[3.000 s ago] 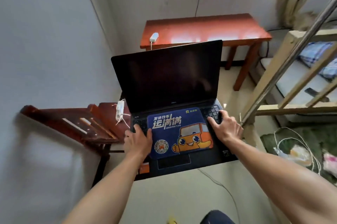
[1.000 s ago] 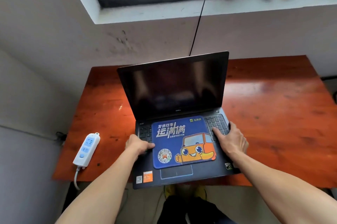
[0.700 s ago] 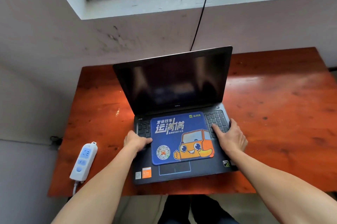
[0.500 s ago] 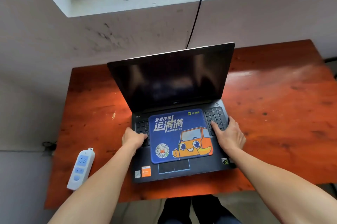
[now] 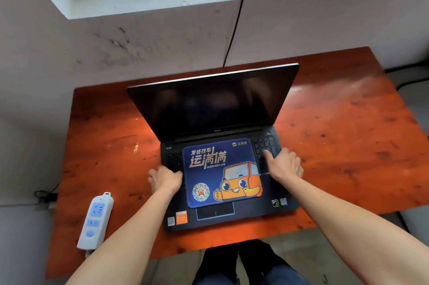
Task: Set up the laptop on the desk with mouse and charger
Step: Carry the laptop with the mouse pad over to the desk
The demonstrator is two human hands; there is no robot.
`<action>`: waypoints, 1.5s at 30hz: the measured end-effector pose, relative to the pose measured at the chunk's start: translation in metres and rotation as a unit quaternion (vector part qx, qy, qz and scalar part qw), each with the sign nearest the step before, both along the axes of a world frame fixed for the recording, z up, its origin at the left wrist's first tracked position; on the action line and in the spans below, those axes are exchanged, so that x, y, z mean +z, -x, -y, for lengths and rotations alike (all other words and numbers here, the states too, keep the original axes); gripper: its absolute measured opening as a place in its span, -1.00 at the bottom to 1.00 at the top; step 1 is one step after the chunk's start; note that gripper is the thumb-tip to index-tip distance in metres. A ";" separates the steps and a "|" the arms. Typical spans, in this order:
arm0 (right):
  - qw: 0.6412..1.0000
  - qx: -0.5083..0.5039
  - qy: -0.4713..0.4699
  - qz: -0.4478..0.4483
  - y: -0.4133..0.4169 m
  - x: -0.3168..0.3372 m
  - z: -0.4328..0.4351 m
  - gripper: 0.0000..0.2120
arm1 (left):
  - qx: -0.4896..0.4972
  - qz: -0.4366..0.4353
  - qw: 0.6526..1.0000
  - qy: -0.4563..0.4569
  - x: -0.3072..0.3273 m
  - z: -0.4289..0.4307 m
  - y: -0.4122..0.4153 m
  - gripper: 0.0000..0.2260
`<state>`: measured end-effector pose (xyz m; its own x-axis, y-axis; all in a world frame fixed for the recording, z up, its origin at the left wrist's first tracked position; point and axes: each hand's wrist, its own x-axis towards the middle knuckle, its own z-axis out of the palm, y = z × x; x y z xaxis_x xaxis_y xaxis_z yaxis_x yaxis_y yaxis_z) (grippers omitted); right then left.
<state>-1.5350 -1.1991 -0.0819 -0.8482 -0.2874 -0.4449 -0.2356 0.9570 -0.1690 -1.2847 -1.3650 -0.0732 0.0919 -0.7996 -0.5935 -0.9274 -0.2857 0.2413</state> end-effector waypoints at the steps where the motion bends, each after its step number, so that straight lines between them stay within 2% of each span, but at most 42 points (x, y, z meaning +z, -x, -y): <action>1: 1.000 0.004 -0.004 0.001 0.000 0.002 -0.001 -0.38 | -0.015 0.009 1.000 0.007 0.001 -0.002 -0.001 -0.55; 4: 0.998 0.035 0.027 -0.043 -0.007 0.008 -0.004 -0.51 | -0.075 0.007 0.995 0.072 0.002 -0.011 -0.005 -0.60; 6: 0.993 0.064 0.083 -0.059 -0.020 0.010 -0.003 -0.59 | -0.083 -0.050 0.992 0.076 0.002 -0.021 -0.005 -0.58; 8: 0.993 0.056 0.099 0.013 -0.035 0.010 0.004 -0.55 | -0.016 -0.123 0.992 0.021 0.002 -0.029 -0.001 -0.55; 11: 0.987 -0.033 0.104 0.120 -0.050 0.005 0.011 -0.49 | 0.099 -0.188 0.977 -0.032 0.001 -0.034 0.003 -0.58; 14: 0.969 -0.107 0.150 0.166 -0.052 0.002 0.008 -0.66 | 0.127 -0.222 0.965 -0.064 0.005 -0.036 0.003 -0.83; 16: 0.966 -0.090 0.172 0.169 -0.049 0.005 0.003 -0.87 | 0.105 -0.252 0.958 -0.082 0.011 -0.043 0.008 -0.94; 17: 0.968 -0.071 0.178 0.160 -0.045 0.008 -0.001 -0.90 | 0.085 -0.261 0.958 -0.083 0.015 -0.048 0.012 -0.95; 22: 0.972 -0.057 0.202 0.106 0.011 0.030 -0.045 -0.87 | 0.005 -0.294 0.952 -0.086 0.037 -0.088 0.068 -0.92; 27: 0.978 -0.064 0.193 0.048 0.087 0.035 -0.105 -0.90 | -0.037 -0.303 0.947 -0.099 0.034 -0.144 0.144 -0.87; 36: 0.985 -0.059 0.153 0.045 0.185 0.012 -0.188 -0.90 | -0.010 -0.297 0.945 -0.137 0.014 -0.230 0.246 -0.87; 41: 0.992 -0.030 0.102 0.066 0.206 0.002 -0.200 -0.88 | -0.005 -0.271 0.952 -0.145 0.004 -0.232 0.256 -0.79; 43: 0.996 -0.002 0.056 0.076 0.209 0.002 -0.198 -0.85 | 0.004 -0.251 0.958 -0.135 0.003 -0.227 0.247 -0.70; 45: 0.998 0.038 0.002 0.056 0.208 0.007 -0.194 -0.79 | 0.021 -0.242 0.963 -0.116 0.006 -0.220 0.235 -0.71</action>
<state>-1.7434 -1.0047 -0.0753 -0.7694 -0.3505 -0.5339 -0.2868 0.9366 -0.2014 -1.5199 -1.1448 -0.0672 -0.2112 -0.6419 -0.7371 -0.7090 -0.4184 0.5676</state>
